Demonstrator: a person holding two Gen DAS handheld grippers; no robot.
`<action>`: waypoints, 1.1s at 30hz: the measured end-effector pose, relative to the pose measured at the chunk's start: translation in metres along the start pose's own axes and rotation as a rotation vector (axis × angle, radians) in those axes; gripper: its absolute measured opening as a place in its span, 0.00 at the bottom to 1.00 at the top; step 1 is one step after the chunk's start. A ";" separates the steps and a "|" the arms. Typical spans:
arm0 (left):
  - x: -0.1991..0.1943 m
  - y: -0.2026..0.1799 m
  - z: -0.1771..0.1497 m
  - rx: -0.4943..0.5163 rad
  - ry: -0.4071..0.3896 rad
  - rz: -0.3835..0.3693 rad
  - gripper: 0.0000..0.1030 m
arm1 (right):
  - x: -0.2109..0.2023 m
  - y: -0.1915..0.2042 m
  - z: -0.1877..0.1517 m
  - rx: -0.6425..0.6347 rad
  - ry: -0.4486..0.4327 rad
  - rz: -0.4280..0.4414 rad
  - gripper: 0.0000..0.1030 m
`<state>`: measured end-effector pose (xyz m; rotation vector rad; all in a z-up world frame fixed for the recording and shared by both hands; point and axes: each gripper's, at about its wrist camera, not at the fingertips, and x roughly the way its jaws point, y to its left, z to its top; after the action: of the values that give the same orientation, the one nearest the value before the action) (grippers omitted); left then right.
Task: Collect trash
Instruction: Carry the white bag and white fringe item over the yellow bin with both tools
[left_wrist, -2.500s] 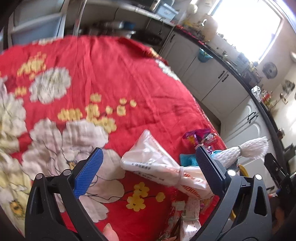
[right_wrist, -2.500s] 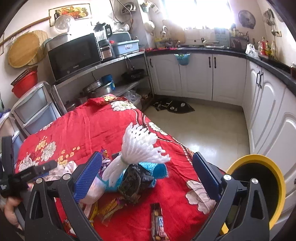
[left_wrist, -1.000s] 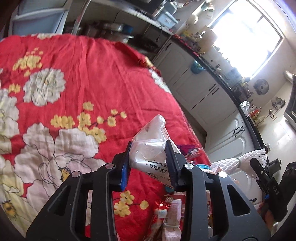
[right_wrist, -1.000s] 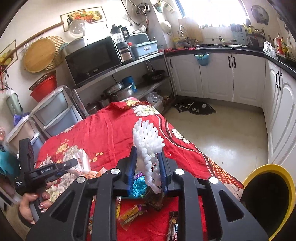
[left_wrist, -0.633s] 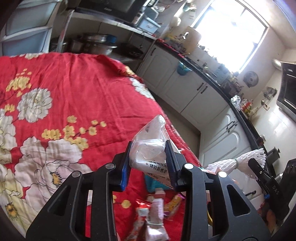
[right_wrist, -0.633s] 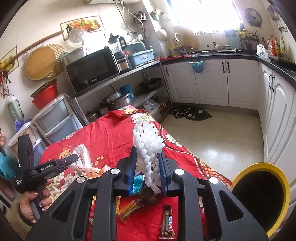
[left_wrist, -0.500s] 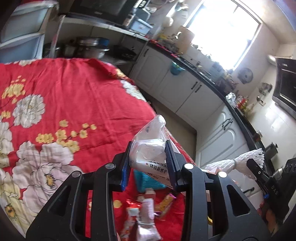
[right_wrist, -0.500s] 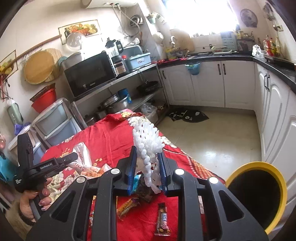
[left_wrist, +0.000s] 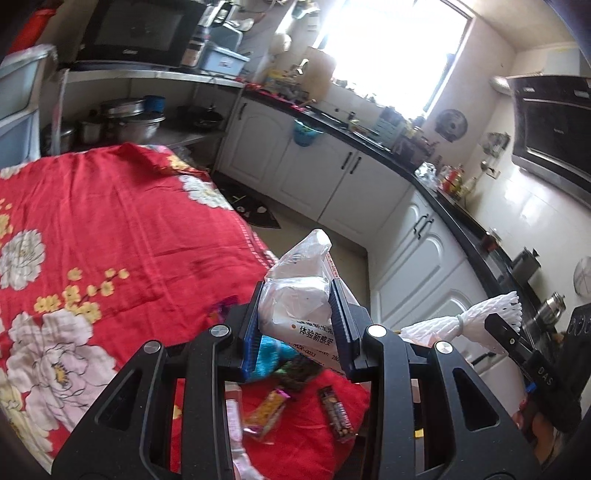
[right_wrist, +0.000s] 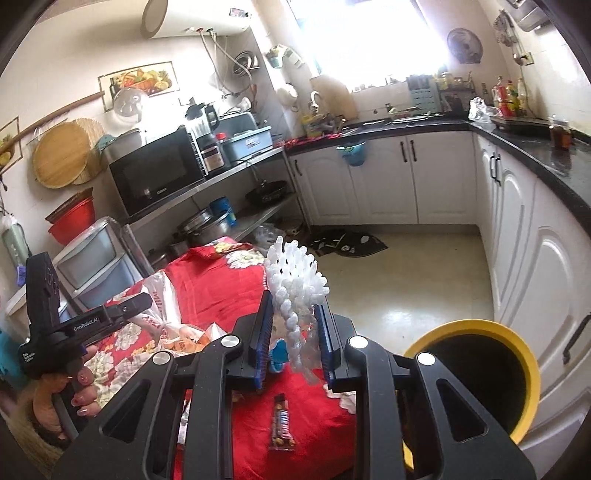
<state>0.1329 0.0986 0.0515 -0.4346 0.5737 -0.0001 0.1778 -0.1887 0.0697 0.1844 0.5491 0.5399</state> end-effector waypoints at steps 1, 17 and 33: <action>0.001 -0.004 0.000 0.009 0.001 -0.005 0.26 | -0.001 0.001 0.001 0.002 -0.003 -0.005 0.21; 0.015 -0.062 -0.004 0.130 -0.004 -0.073 0.26 | -0.043 -0.035 -0.007 0.041 -0.059 -0.093 0.21; 0.041 -0.133 -0.014 0.261 0.003 -0.128 0.26 | -0.074 -0.066 -0.007 0.033 -0.098 -0.232 0.21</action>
<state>0.1760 -0.0335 0.0720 -0.2166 0.5397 -0.1959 0.1498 -0.2836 0.0762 0.1751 0.4765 0.2943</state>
